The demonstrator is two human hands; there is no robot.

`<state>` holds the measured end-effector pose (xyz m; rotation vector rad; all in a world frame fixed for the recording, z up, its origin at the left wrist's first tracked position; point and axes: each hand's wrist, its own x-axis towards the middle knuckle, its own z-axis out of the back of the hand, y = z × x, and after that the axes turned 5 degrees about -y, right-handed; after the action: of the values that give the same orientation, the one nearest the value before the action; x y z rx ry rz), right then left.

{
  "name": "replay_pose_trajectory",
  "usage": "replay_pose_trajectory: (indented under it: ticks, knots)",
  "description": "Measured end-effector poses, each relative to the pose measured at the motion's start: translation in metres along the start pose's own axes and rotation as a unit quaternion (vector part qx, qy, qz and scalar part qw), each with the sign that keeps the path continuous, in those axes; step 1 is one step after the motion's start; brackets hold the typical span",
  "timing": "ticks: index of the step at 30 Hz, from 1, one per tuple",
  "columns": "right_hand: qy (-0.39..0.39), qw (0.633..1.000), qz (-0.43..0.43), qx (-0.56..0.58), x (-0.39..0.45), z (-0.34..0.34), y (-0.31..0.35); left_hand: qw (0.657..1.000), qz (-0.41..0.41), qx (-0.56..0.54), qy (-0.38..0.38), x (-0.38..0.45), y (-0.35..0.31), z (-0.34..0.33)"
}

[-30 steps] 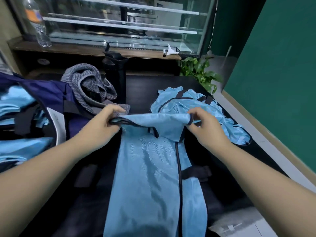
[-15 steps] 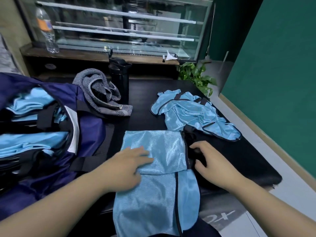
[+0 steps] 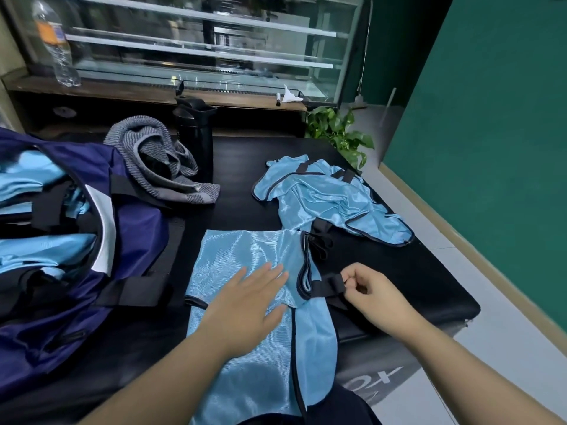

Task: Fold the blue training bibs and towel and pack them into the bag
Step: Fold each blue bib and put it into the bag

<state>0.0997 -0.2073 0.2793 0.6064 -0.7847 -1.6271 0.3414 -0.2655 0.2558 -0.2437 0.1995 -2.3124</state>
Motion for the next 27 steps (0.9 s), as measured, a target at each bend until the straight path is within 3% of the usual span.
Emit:
replay_pose_trajectory:
  ticks: [8, 14, 17, 21, 27]
  knots:
    - [0.096, 0.982, 0.039, -0.155, -0.004, 0.010, 0.012, 1.000, 0.001, -0.006, -0.007, -0.001, 0.002, -0.003]
    - [0.079, 0.982, 0.050, -0.164, -0.003, 0.020, 0.007, 1.000, 0.004, -0.008, -0.007, 0.000, 0.002, -0.003]
    - [0.091, 0.967, 0.060, -0.232, 0.004, 0.025, 0.010, 1.000, 0.002, -0.006, -0.004, -0.001, 0.001, -0.002]
    - [0.031, 0.937, 0.039, -0.346, 0.015, 0.029, -0.002, 1.000, -0.004, -0.008, -0.002, -0.001, 0.001, -0.001]
    - [-0.008, 0.921, -0.003, -0.390, 0.017, 0.018, -0.005, 1.000, -0.010, -0.005, -0.006, -0.002, 0.002, -0.001]
